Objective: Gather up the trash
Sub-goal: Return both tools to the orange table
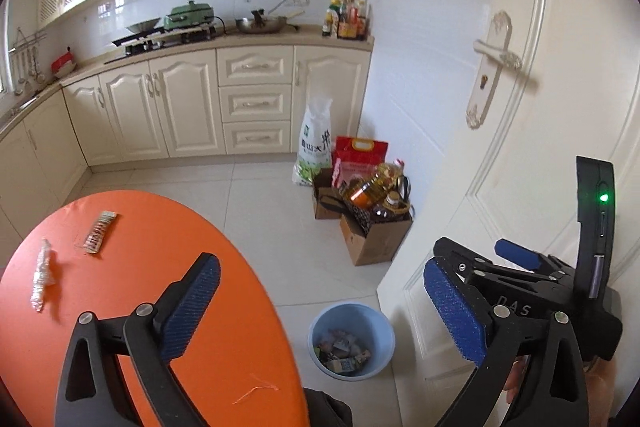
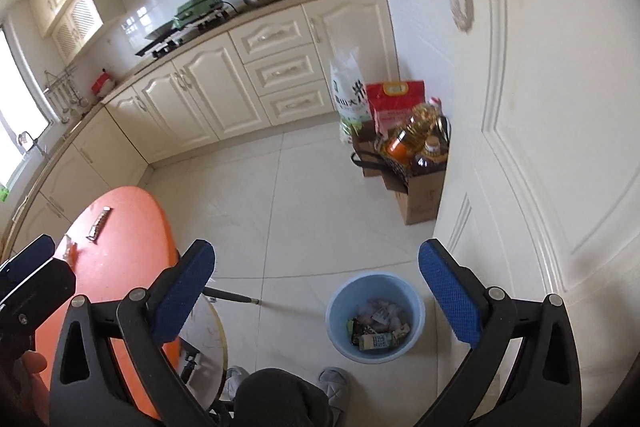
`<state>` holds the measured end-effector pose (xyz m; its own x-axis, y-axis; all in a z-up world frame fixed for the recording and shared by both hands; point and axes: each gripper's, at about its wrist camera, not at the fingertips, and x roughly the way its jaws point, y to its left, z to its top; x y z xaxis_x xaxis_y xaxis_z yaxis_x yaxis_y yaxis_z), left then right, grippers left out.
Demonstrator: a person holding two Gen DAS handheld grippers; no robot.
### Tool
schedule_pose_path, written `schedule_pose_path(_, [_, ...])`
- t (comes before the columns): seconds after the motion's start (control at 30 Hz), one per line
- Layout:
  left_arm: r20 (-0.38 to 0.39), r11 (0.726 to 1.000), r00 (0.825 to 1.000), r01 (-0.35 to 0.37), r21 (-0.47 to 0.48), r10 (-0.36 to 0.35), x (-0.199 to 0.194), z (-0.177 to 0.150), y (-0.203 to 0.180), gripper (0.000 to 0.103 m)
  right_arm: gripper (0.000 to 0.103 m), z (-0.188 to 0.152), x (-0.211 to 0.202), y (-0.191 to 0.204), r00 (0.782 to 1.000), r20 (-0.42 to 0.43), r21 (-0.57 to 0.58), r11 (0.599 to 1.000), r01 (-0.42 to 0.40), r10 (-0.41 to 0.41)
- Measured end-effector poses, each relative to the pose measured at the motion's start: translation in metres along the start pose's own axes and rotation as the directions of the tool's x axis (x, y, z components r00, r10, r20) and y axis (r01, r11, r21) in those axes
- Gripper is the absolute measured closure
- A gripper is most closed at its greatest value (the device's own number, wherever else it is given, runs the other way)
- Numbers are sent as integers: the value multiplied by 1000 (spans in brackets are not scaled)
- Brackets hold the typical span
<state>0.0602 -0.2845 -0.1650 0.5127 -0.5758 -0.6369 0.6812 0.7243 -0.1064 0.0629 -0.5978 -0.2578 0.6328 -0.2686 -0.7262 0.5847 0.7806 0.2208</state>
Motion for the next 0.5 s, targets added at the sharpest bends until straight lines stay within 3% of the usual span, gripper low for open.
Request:
schedule_pose_path(0.27, [141,985,978,-137,-104,151,-136,-61,57,1,0,11,-79,120,983,141,-189,978,-91,118])
schedule_pose_path(0.5, [198,938,931,-262,-225,307,-236,-129,92,1,0,-10,-119,218,954,172,-350,920,-175,247])
